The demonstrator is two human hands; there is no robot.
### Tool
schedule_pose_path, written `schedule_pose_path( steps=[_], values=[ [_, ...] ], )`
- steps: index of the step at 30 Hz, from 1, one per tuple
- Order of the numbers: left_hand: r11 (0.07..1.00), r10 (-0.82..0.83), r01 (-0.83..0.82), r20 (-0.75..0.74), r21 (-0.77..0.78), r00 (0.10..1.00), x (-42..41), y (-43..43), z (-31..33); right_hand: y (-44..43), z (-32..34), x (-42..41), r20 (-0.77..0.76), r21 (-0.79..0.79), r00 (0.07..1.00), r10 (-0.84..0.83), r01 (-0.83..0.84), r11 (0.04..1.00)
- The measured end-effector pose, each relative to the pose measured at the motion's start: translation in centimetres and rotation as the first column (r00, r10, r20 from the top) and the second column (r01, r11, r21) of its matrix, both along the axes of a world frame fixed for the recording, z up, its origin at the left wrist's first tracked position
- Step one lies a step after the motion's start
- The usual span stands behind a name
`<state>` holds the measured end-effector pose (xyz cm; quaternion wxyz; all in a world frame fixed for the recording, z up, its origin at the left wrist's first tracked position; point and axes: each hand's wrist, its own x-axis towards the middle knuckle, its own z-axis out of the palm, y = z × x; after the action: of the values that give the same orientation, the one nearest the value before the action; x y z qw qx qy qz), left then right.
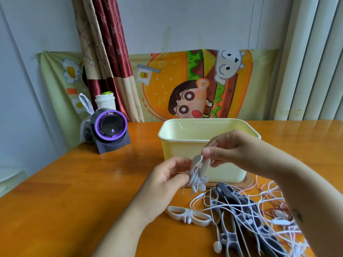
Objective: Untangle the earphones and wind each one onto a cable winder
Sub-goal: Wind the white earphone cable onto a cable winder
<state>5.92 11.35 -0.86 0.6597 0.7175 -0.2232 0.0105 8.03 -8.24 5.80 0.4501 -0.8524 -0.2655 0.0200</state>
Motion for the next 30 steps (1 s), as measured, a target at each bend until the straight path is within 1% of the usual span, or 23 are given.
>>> schedule_pose_path(
  steps=[1,2,4,6,9,11,12,14,17,19,22,23,24,26,30],
  values=[
    [1.000,-0.014,0.014,0.015,0.010,1.000,-0.1,0.0,0.0,-0.1,-0.2,0.1,-0.093,0.053,0.995,0.030,-0.025,0.998],
    [1.000,-0.018,0.017,0.031,0.023,0.999,-0.1,-0.1,0.0,-0.1,-0.5,0.2,-0.154,0.095,0.987,0.046,-0.031,0.995],
    [0.999,-0.005,0.003,0.053,0.035,0.999,-0.2,-0.2,0.0,0.3,-1.0,0.4,-0.204,0.133,0.979,0.017,0.011,0.991],
    [0.998,0.032,-0.036,0.083,0.051,0.996,-0.1,-0.2,-0.1,1.2,-1.4,0.4,-0.220,0.169,0.975,-0.029,0.067,0.983],
    [0.985,0.124,-0.142,0.165,0.099,0.978,0.2,-0.1,-0.4,2.6,-2.0,0.4,-0.176,0.210,0.980,-0.096,0.132,0.969],
    [0.969,0.211,-0.231,0.197,0.087,0.957,0.5,0.1,-0.4,3.3,-2.4,0.4,-0.137,0.241,0.981,-0.136,0.166,0.956],
    [0.962,0.241,-0.261,0.199,0.077,0.950,0.6,0.1,-0.3,3.6,-2.6,0.4,-0.111,0.252,0.981,-0.157,0.181,0.951],
    [0.965,0.249,-0.259,0.157,0.047,0.956,0.7,0.2,-0.4,4.2,-2.8,0.3,-0.057,0.254,0.978,-0.199,0.207,0.945],
    [0.982,0.178,-0.178,0.001,-0.057,0.984,0.6,-0.1,-0.5,4.6,-3.2,0.3,0.004,0.251,0.967,-0.256,0.247,0.936],
    [0.973,0.090,-0.108,-0.095,-0.206,0.991,0.5,-0.4,-0.5,4.6,-3.4,0.3,0.029,0.263,0.957,-0.290,0.273,0.925],
    [0.882,-0.008,-0.082,-0.189,-0.465,0.982,0.4,-0.4,-0.2,4.7,-3.3,0.3,0.009,0.292,0.963,-0.269,0.255,0.922],
    [0.853,-0.038,-0.073,-0.202,-0.517,0.979,0.4,-0.4,0.0,4.7,-3.3,0.2,0.009,0.286,0.968,-0.253,0.239,0.928],
    [0.843,-0.061,-0.060,-0.205,-0.535,0.977,0.3,-0.4,0.2,4.8,-3.2,0.1,0.022,0.269,0.971,-0.240,0.226,0.936],
    [0.872,-0.054,-0.049,-0.195,-0.486,0.979,0.2,-0.4,0.2,4.8,-3.2,-0.1,0.057,0.234,0.972,-0.227,0.208,0.950],
    [0.943,0.058,-0.104,-0.151,-0.317,0.987,0.4,-0.5,-0.4,4.6,-3.2,0.2,0.106,0.195,0.960,-0.258,0.234,0.953]
  ],
)
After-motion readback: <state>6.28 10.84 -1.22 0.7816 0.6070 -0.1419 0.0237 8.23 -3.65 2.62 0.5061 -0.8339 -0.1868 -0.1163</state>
